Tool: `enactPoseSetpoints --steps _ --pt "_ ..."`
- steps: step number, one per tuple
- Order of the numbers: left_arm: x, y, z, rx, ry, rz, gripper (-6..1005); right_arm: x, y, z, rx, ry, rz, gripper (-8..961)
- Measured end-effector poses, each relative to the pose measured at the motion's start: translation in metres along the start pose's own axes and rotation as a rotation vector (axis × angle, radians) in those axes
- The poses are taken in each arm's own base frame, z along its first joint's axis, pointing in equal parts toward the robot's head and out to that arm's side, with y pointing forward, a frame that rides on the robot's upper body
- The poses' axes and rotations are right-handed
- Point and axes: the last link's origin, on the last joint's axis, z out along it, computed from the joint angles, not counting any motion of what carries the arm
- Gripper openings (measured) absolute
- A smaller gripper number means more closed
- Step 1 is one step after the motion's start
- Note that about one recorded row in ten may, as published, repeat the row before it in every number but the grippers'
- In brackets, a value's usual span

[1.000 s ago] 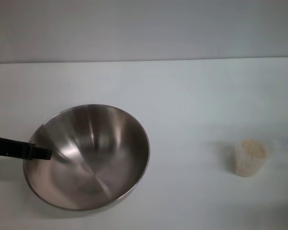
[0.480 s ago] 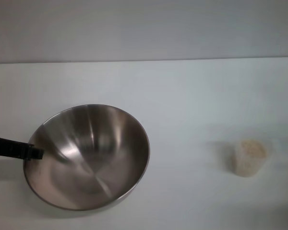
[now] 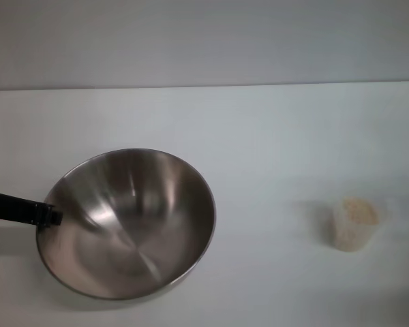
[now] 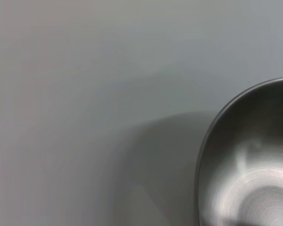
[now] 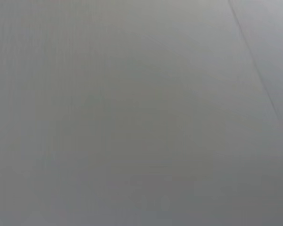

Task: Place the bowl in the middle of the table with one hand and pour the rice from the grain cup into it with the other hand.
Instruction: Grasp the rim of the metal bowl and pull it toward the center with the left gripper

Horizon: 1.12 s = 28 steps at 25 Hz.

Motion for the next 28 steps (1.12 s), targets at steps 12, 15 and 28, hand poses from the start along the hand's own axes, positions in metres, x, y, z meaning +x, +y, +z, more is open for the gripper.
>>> enactPoseSetpoints --steps 12,15,28 --pt "0.0042 -0.0023 0.0029 0.012 -0.01 0.002 136 -0.0001 0.0002 0.0008 0.002 -0.002 0.001 668" --pt "0.0043 -0.0029 0.0037 0.017 -0.016 0.003 106 -0.0001 0.0004 0.001 0.001 -0.002 0.001 668" --pt "0.0096 -0.0035 0.0012 0.016 0.007 0.006 80 -0.0002 -0.0009 0.0012 0.01 -0.003 0.0 669"
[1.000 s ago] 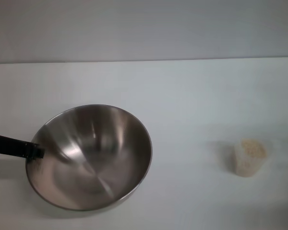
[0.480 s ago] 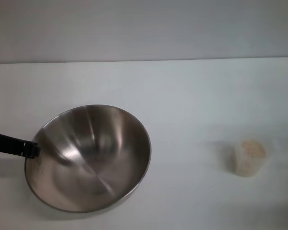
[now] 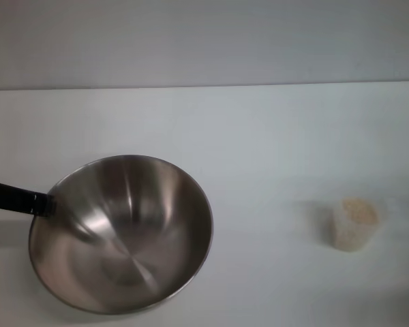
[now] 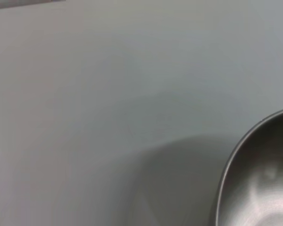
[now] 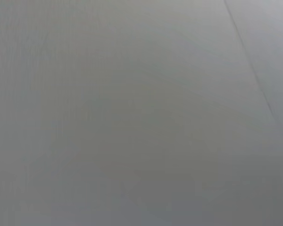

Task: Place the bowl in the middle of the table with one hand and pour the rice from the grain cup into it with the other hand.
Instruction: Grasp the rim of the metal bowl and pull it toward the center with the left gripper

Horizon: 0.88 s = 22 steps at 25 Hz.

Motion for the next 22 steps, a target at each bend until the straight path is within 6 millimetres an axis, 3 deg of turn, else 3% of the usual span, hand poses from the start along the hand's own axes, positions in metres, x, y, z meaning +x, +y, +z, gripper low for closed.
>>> enactPoseSetpoints --steps 12,22 --pt "0.018 -0.006 -0.007 -0.088 0.063 -0.071 42 0.0 0.0 0.0 0.0 0.002 0.0 668" --pt "0.039 0.007 -0.007 -0.138 0.083 -0.054 42 0.001 -0.001 0.0 0.001 0.004 -0.002 668"
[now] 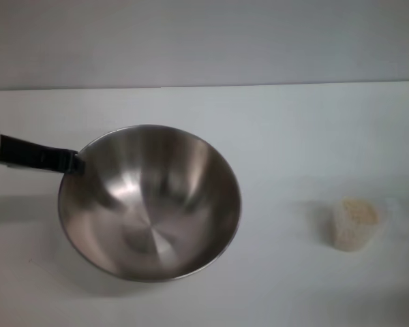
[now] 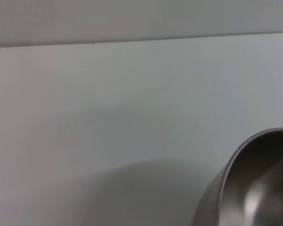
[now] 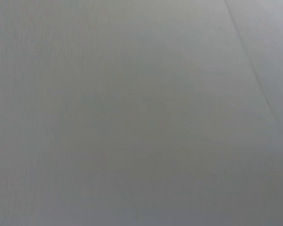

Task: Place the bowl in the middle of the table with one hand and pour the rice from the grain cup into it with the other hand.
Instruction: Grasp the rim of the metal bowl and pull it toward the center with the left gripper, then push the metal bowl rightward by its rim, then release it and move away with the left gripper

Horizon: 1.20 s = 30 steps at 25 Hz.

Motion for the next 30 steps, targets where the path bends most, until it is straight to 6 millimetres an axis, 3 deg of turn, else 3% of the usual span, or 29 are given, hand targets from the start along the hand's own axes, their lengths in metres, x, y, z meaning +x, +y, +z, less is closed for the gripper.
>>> enactPoseSetpoints --steps 16,30 --pt "0.036 0.032 0.026 -0.086 0.003 0.039 43 0.0 0.0 0.001 -0.002 -0.004 0.0 669" --pt "0.041 0.052 0.055 -0.146 -0.011 0.053 45 -0.001 0.001 0.002 -0.004 -0.008 0.0 668"
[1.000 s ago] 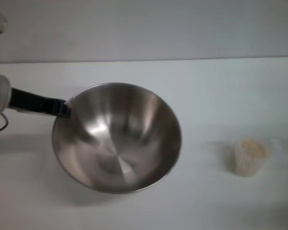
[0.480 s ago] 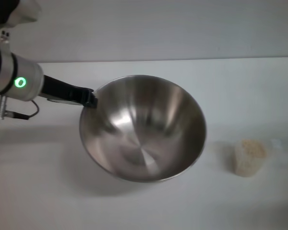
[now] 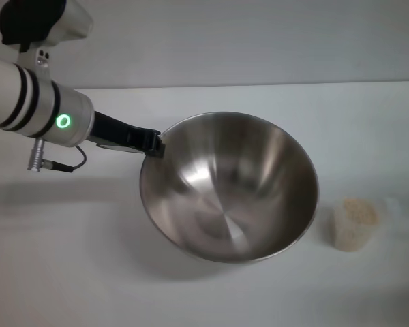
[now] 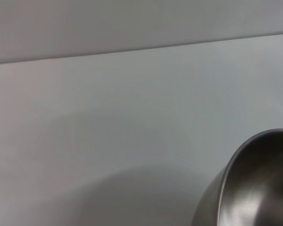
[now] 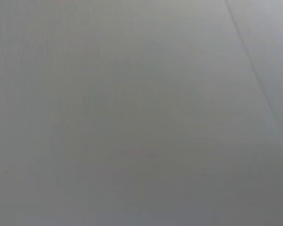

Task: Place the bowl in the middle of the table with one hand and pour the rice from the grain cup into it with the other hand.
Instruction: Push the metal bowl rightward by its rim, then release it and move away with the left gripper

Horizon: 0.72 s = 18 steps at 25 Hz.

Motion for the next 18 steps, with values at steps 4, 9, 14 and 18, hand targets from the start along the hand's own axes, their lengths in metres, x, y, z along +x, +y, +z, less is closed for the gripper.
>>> enactPoseSetpoints --steps 4,9,14,18 --pt "0.0 0.0 0.007 0.007 0.008 -0.003 45 0.0 0.0 0.0 0.0 0.0 0.0 668" --pt "-0.003 -0.004 0.013 0.01 -0.006 -0.016 46 0.0 -0.001 0.0 0.001 0.001 -0.001 669" --pt "-0.003 -0.004 0.013 0.011 -0.006 -0.015 46 0.0 -0.001 -0.001 0.002 0.002 -0.002 669" --pt "-0.003 -0.004 0.013 0.011 -0.005 -0.012 47 0.0 -0.001 -0.001 0.002 0.003 -0.003 669"
